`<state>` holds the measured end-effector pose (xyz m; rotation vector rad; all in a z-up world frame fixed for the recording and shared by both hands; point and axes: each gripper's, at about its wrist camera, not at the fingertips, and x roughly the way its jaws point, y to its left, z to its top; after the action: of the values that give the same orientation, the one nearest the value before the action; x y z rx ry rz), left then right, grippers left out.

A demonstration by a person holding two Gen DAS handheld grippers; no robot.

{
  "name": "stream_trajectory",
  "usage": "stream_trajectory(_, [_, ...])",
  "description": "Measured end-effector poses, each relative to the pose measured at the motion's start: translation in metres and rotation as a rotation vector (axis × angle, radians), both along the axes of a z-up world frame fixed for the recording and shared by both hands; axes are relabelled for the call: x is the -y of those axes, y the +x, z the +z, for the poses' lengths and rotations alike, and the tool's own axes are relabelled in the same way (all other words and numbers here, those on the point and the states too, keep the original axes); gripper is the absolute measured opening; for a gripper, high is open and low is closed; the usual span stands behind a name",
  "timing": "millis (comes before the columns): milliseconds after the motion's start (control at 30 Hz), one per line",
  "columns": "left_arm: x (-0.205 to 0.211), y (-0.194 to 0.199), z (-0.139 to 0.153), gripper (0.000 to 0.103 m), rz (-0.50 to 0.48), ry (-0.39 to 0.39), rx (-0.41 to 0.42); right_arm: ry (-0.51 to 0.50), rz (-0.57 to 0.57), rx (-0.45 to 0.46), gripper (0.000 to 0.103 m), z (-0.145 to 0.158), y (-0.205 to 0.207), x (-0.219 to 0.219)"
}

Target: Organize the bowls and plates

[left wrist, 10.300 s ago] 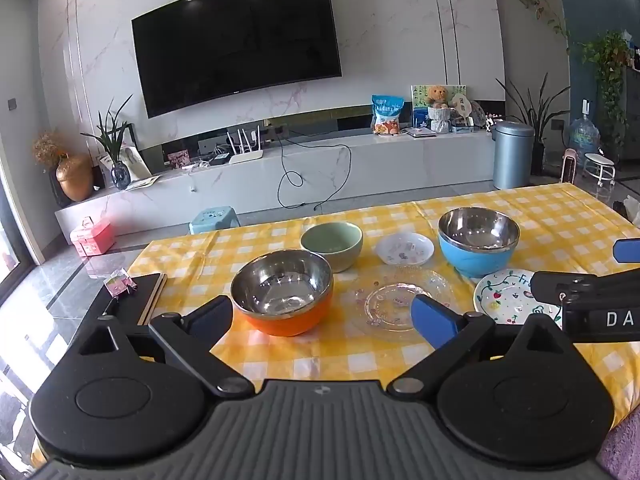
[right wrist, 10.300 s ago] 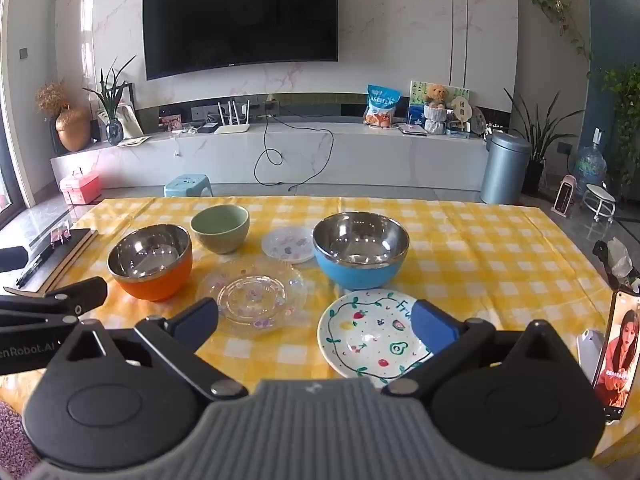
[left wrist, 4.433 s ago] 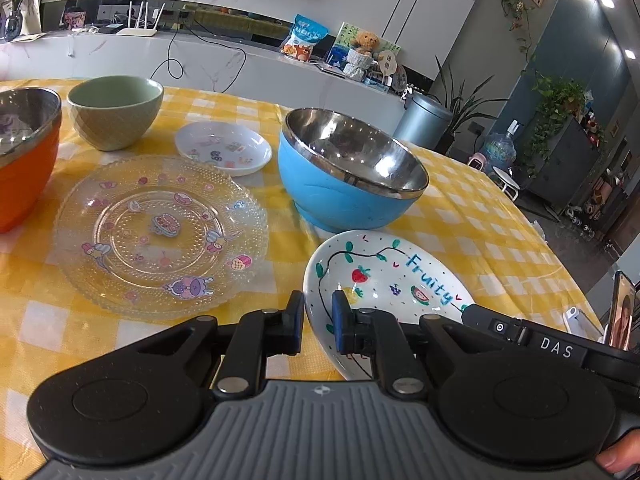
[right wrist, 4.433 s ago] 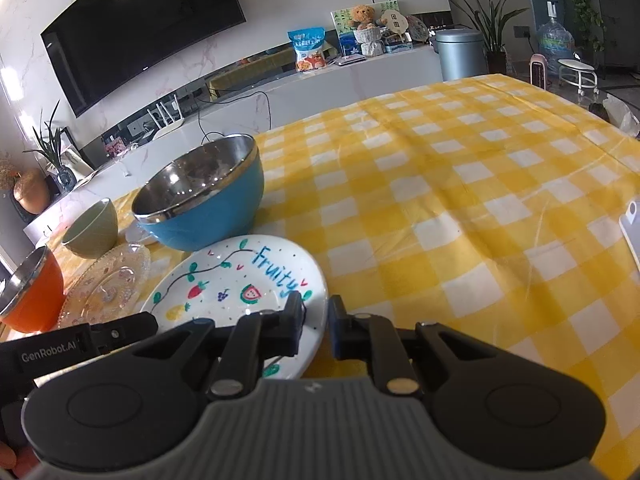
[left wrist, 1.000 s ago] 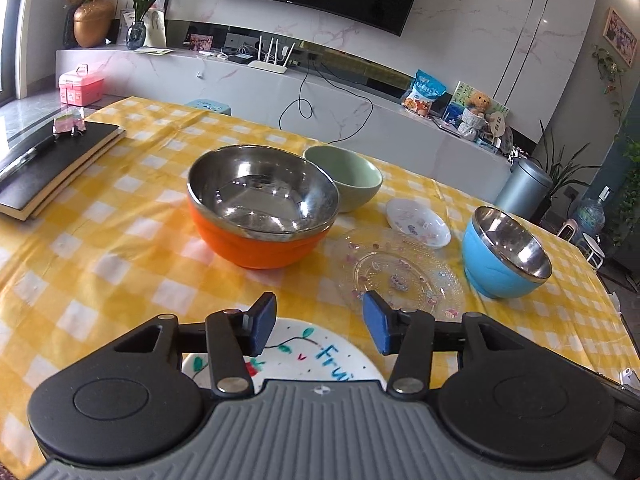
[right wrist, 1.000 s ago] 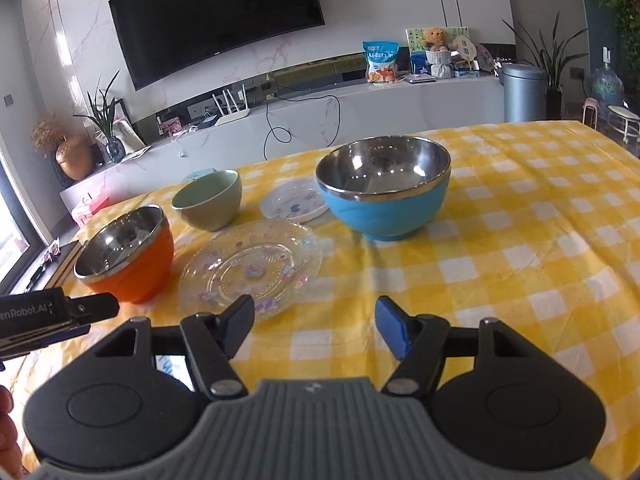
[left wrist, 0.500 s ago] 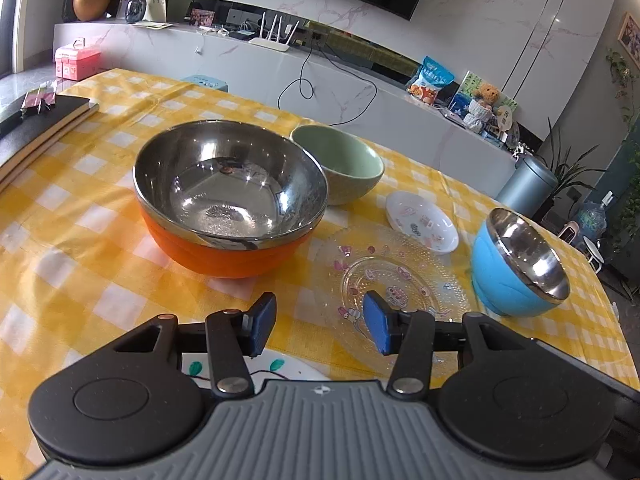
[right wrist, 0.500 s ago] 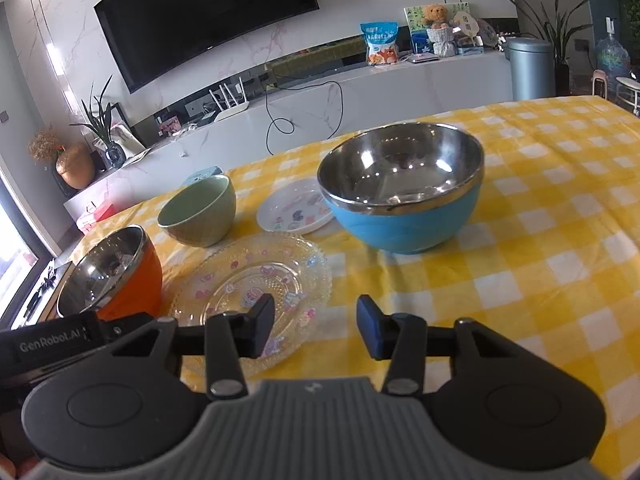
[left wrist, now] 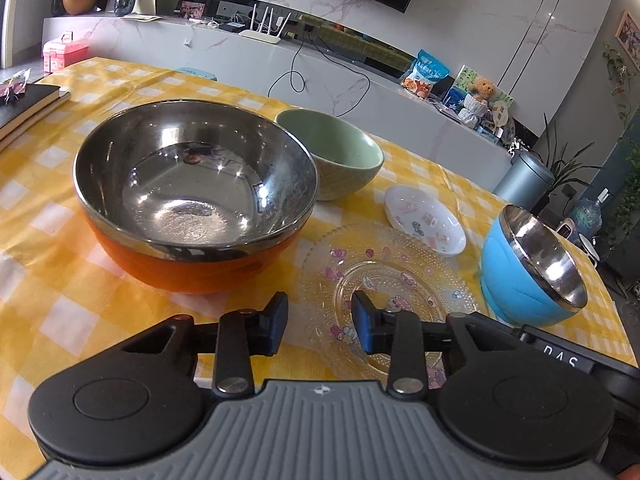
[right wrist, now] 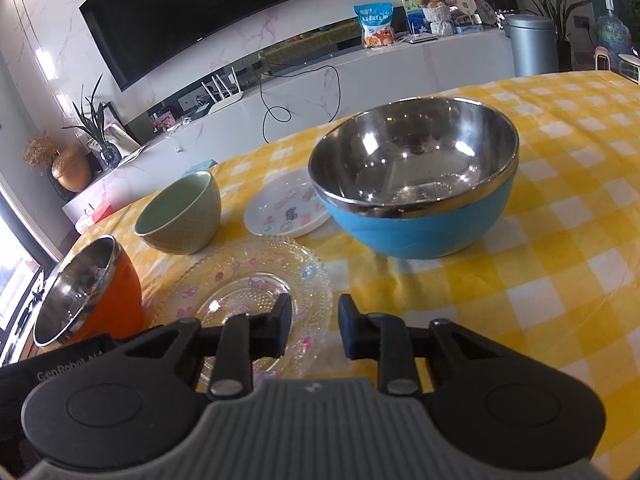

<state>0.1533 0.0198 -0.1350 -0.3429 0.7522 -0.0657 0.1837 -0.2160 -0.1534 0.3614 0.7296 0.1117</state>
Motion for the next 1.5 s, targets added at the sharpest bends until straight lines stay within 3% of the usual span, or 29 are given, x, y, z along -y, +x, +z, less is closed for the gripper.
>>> stream_trajectory(333, [0.002, 0.007, -0.004, 0.018, -0.001, 0.018, 0.005, 0.001, 0.004, -0.011, 0.013, -0.007, 0.004, 0.000])
stream_trajectory(767, [0.004, -0.006, 0.006, 0.017, -0.017, 0.014, 0.008, 0.005, 0.002, -0.012, 0.010, 0.002, -0.007, 0.007])
stream_trajectory(1200, [0.004, -0.050, 0.025, 0.017, -0.034, 0.001, 0.017, 0.013, 0.004, -0.020, 0.010, 0.020, -0.058, 0.014])
stream_trajectory(1500, [-0.018, -0.086, 0.032, 0.017, 0.008, 0.009, 0.021, 0.032, 0.049, -0.028, 0.010, 0.026, -0.089, -0.003])
